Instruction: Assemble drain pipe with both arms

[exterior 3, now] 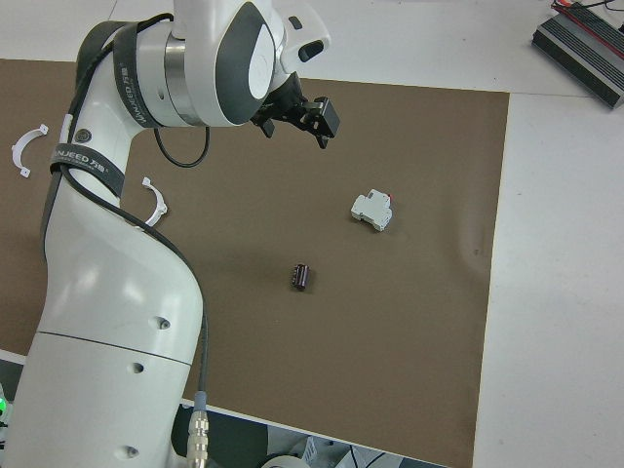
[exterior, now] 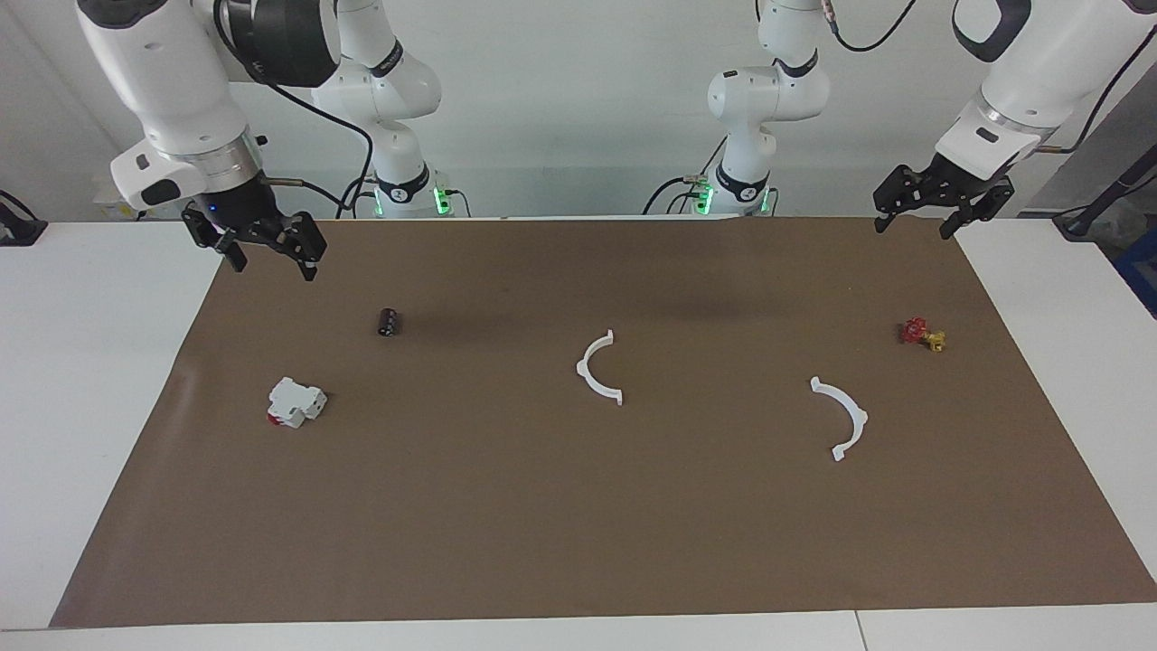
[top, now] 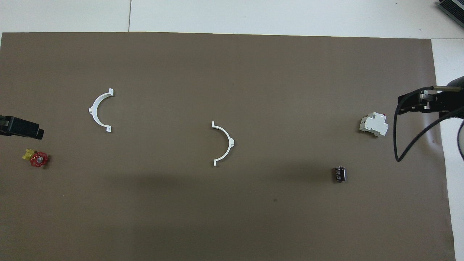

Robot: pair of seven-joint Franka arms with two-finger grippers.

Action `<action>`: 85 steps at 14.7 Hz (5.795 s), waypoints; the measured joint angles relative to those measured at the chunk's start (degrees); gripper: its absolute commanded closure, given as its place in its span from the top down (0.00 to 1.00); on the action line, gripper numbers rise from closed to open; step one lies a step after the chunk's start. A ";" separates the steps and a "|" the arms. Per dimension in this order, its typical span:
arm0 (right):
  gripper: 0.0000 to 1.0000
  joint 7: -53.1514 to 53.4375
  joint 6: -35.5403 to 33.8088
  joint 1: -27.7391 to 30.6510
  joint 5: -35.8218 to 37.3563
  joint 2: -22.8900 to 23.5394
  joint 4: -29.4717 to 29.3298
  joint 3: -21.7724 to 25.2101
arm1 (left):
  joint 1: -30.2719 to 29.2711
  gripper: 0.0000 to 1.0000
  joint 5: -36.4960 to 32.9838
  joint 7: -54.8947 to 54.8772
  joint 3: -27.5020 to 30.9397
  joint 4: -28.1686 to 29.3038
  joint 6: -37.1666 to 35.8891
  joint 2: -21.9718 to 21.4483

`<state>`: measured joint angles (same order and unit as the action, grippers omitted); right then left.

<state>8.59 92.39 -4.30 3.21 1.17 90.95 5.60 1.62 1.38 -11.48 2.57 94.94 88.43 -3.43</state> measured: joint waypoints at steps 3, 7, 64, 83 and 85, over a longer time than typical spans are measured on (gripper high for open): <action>1.00 -0.36 -2.07 1.12 -0.05 -1.68 -0.18 -0.15 | 0.00 1.00 0.00 0.00 0.00 6.36 7.66 -1.13; 1.00 -0.04 -2.77 0.93 -0.29 -3.70 1.99 -1.07 | 0.00 1.00 -0.01 0.00 0.00 14.62 19.89 0.66; 1.00 -1.49 -2.77 -0.03 -1.70 -3.80 2.54 -1.41 | 9.09 0.00 0.14 16.61 -1.12 20.80 47.66 17.31; 1.00 -1.49 -2.63 -0.37 -1.71 -3.83 2.53 -1.32 | 31.70 0.00 -6.45 47.31 -0.98 25.48 55.55 19.71; 1.00 -1.49 -2.63 -0.37 -1.71 -3.83 2.53 -1.32 | 31.84 0.00 -6.55 47.31 -0.97 25.55 55.56 19.67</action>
<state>7.09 89.75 -4.67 1.50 -2.66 93.48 4.28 33.46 -5.17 35.83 1.60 120.49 143.99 16.24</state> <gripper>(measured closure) 0.000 0.797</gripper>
